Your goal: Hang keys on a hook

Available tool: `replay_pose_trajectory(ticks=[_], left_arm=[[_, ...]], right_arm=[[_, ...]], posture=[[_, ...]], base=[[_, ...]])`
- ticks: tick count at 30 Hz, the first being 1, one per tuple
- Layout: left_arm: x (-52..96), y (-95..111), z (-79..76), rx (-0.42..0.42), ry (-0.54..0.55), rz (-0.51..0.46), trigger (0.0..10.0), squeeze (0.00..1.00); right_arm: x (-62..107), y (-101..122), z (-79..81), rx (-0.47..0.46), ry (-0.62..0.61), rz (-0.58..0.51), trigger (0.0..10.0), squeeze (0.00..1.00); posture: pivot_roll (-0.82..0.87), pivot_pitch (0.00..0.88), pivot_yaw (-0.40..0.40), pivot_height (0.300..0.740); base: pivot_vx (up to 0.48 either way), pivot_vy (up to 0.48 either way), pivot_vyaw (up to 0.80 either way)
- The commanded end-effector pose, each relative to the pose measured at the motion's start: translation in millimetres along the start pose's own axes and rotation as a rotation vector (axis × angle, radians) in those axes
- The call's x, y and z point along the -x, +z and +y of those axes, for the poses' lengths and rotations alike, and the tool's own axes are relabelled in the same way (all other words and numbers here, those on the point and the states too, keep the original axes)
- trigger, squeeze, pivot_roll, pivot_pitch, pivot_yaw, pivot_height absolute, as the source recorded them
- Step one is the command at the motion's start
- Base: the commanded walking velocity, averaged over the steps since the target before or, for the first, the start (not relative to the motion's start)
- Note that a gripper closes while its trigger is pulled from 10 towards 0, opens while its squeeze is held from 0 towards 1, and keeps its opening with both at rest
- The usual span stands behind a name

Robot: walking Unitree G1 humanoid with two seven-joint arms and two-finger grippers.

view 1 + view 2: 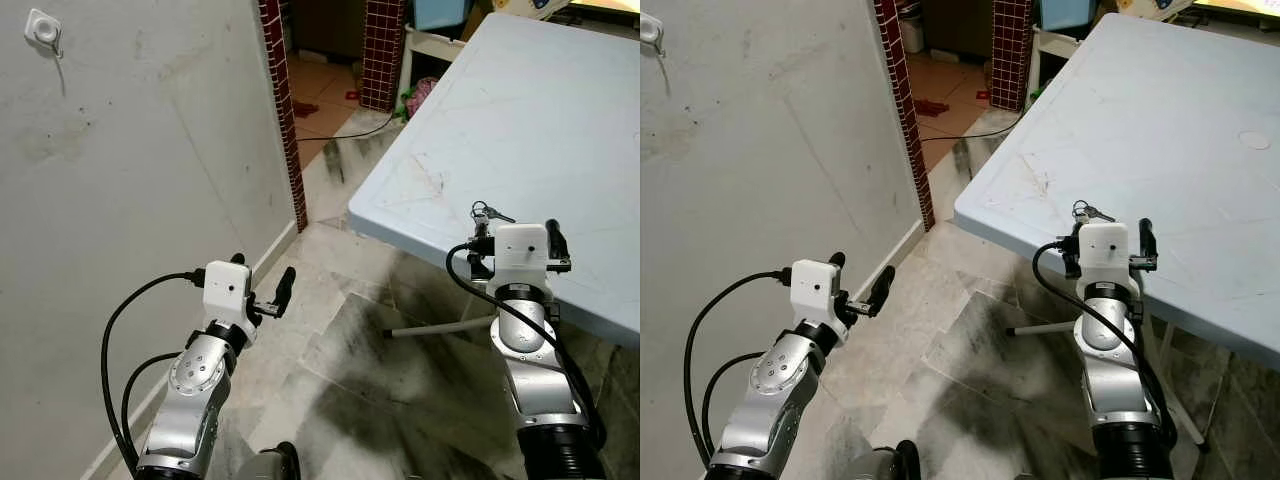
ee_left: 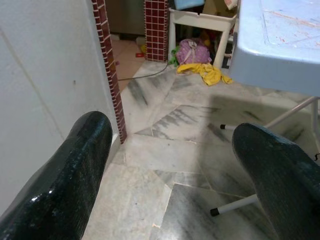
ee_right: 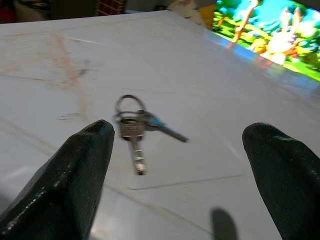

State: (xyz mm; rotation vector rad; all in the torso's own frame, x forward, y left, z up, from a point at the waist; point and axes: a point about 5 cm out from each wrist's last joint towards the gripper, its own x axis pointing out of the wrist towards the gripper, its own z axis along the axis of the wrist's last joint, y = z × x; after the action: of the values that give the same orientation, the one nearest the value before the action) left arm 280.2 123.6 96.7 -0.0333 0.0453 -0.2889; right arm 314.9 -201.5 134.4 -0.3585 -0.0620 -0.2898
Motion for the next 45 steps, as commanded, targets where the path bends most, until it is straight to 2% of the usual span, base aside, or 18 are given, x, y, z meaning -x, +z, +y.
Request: replay_pose_trajectory(ticks=[1,2,3,5,6,7,9,16,17,18,19,33,45], left_arm=[[1.9,-4,2.0,0.001,0.007,0.014,10.0,0.00],[2.3,-4,1.8,0.001,0.007,0.014,10.0,0.00],[3.4,-4,1.8,0.000,0.006,0.015,10.0,0.00],[4.1,-4,1.9,-0.001,0.006,0.017,10.0,0.00],[5.1,-5,2.2,-0.002,0.006,0.019,10.0,0.00],[6.7,-5,2.7,-0.003,0.007,0.021,10.0,0.00],[11.2,-6,2.4,-0.001,0.001,0.029,10.0,0.00],[15.0,-3,-2.3,0.000,-0.024,0.029,10.0,0.00],[14.9,-3,-1.9,0.000,-0.024,0.029,10.0,0.00],[14.8,-3,-1.8,0.000,-0.024,0.029,10.0,0.00],[14.9,-3,-1.7,-0.001,-0.024,0.030,10.0,0.00],[18.9,2,0.9,-0.015,-0.032,0.027,10.0,0.00],[35.8,3,14.9,-0.137,-0.191,0.072,10.0,0.00]], right_arm=[[-2.1,1,8.5,-0.003,0.044,-0.003,10.0,0.67],[-3.9,1,10.8,-0.007,0.054,0.001,10.0,0.51],[-10.8,2,14.0,-0.011,0.060,0.009,10.0,0.40],[-14.6,3,15.4,-0.007,0.063,0.014,10.0,0.40],[-17.4,3,15.5,-0.014,0.061,0.018,10.0,0.31],[-20.6,4,15.9,-0.017,0.063,0.019,10.0,0.27],[-29.7,5,15.9,-0.011,0.061,0.027,10.0,0.24],[-39.9,3,15.8,-0.013,0.040,0.051,10.0,0.20],[-40.5,2,16.4,-0.019,0.041,0.054,6.4,0.20],[-40.6,2,16.5,-0.020,0.041,0.054,6.4,0.20],[-41.3,2,16.9,-0.024,0.041,0.056,0.0,0.20],[-49.5,-4,21.1,-0.046,0.080,0.079,0.0,0.20],[-48.7,-10,19.5,-0.032,0.099,0.079,0.0,0.17]], posture=[[-0.02,0.136,0.077,0.740],[-0.02,0.144,0.078,0.740],[-0.02,0.151,0.079,0.740],[-0.02,0.151,0.079,0.740],[-0.01,0.160,0.081,0.740],[0.00,0.167,0.083,0.740],[0.01,0.174,0.085,0.740],[0.03,0.193,0.095,0.740],[0.03,0.194,0.097,0.740],[0.03,0.194,0.097,0.740],[0.03,0.194,0.097,0.740],[0.04,0.195,0.090,0.740],[0.03,0.193,0.074,0.740]], base=[[0.000,0.000,0.00],[0.000,0.000,0.00],[0.000,0.000,0.00],[0.000,0.000,0.00],[0.000,0.000,0.00],[0.000,0.000,0.00],[0.000,0.000,0.00],[0.000,0.000,0.00],[0.000,0.000,0.00],[0.000,0.000,0.00],[0.000,0.000,0.00],[0.000,0.000,0.00],[0.000,0.000,0.00]])
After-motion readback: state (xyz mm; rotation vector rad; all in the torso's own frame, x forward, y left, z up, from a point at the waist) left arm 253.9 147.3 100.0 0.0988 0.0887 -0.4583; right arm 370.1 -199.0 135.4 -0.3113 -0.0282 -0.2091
